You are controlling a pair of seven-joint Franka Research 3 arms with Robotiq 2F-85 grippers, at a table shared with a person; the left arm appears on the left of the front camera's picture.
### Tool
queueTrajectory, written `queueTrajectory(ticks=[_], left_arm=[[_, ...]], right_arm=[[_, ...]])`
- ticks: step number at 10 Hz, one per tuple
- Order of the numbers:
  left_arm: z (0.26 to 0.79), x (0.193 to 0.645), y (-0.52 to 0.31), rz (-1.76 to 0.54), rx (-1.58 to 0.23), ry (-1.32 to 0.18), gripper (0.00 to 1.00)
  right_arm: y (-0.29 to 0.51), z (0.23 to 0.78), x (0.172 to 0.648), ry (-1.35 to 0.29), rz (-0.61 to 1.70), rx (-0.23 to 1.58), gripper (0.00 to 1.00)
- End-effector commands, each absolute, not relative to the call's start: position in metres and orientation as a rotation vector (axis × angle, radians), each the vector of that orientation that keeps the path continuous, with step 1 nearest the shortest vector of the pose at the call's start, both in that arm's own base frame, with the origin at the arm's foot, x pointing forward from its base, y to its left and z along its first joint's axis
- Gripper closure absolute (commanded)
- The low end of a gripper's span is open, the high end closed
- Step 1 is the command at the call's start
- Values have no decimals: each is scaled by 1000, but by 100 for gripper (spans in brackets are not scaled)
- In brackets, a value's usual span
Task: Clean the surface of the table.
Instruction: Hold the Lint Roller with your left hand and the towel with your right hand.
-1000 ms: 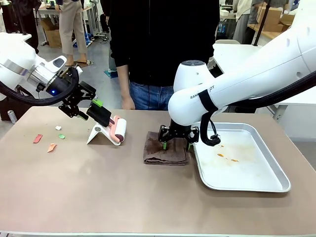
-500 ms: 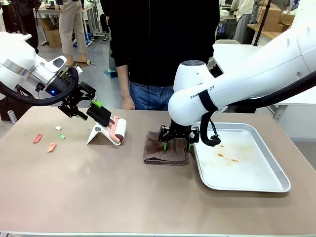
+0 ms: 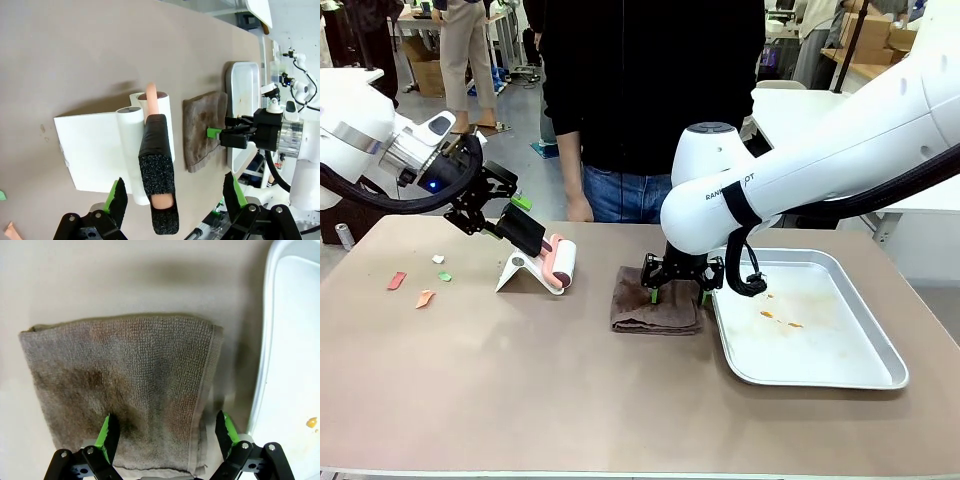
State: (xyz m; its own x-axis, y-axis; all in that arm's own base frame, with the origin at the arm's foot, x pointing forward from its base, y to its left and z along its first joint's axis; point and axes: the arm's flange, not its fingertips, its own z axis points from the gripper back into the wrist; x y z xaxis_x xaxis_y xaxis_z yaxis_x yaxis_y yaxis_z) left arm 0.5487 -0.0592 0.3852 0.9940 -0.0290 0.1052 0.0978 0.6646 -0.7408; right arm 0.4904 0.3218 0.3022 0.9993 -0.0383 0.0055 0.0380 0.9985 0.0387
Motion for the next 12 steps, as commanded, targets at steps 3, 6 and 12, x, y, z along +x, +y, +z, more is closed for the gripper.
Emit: queueTrajectory(ticks=[3,6,12], left_arm=[[379,545,-62,-94,-842,-100,0],[378,545,-62,-105,-808,-113,24],[379,544,-65,-102,-793,-118,96]], right_arm=[[327,303,493,-21,-82,19,0],[327,303,494,-24,-96,15,10],[328,302,492,-22,-78,15,96]])
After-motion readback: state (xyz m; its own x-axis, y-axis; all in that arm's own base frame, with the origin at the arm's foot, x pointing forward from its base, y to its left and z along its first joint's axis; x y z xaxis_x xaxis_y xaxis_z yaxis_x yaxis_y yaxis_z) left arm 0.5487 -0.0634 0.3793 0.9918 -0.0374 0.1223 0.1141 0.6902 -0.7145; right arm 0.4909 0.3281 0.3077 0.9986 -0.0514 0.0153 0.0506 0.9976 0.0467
